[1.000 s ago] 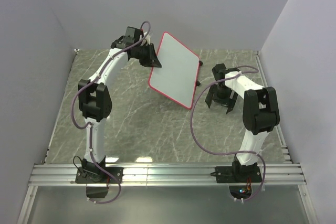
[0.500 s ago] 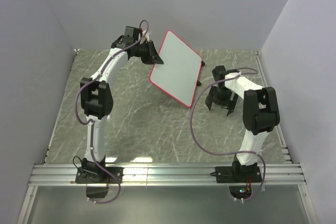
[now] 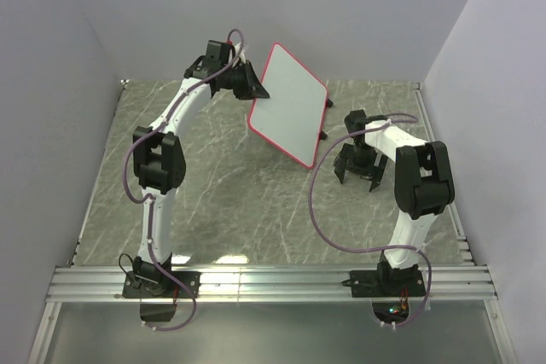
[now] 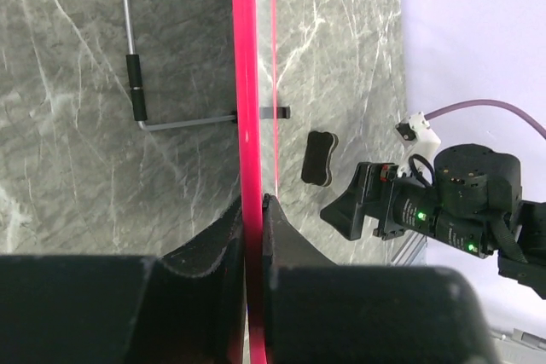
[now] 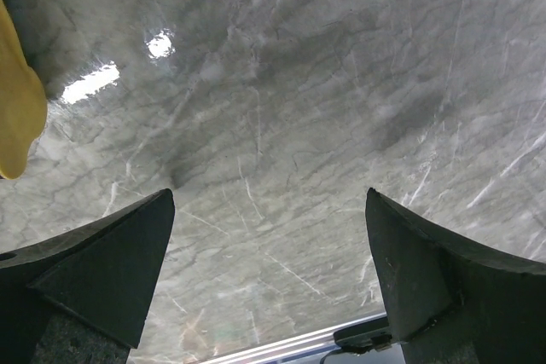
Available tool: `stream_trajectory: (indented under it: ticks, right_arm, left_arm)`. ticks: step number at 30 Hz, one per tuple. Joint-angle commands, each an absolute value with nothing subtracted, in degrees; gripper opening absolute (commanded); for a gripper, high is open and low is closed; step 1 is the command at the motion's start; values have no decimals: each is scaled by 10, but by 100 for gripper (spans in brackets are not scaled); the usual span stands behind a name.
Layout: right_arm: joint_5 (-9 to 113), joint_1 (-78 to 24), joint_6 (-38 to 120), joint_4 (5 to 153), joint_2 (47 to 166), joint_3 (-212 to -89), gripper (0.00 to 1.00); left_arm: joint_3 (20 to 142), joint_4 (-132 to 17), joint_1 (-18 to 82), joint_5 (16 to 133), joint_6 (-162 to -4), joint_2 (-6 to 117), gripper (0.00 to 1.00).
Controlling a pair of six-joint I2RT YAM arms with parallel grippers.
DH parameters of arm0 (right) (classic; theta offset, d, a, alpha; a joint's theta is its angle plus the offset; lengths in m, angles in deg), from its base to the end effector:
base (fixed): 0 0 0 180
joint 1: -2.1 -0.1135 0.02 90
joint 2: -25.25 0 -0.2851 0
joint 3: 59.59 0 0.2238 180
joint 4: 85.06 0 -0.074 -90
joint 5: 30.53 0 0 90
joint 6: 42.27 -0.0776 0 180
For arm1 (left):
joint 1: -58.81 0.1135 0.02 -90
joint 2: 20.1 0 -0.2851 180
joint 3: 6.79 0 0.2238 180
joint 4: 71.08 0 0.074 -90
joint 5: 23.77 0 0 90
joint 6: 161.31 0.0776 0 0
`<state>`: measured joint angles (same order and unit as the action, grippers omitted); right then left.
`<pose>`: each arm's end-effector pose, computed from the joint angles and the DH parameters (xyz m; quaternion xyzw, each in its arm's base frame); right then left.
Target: Erase the whiteboard
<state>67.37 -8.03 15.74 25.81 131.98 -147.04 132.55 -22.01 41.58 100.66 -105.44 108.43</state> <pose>0.3144 0.0453 0.1618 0.1901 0.9793 -0.0593 0.0377 0.4892 -0.1976 0.2930 0.0014 0.8691 -0.4206 0.2602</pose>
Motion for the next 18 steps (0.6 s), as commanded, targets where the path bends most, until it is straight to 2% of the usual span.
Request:
stream_trajectory:
  ticks: [1, 11, 18]
  right_arm:
    - [686, -82, 162, 260, 1297, -1469, 100]
    - [687, -82, 166, 260, 1298, -1471, 99]
    - [690, -83, 166, 261, 1296, -1477, 99]
  left_arm:
    - [1360, -270, 414, 995, -1055, 1075, 0]
    - [1395, -288, 411, 938, -1079, 1116, 2]
    - [1376, -310, 411, 956, -1091, 1116, 28]
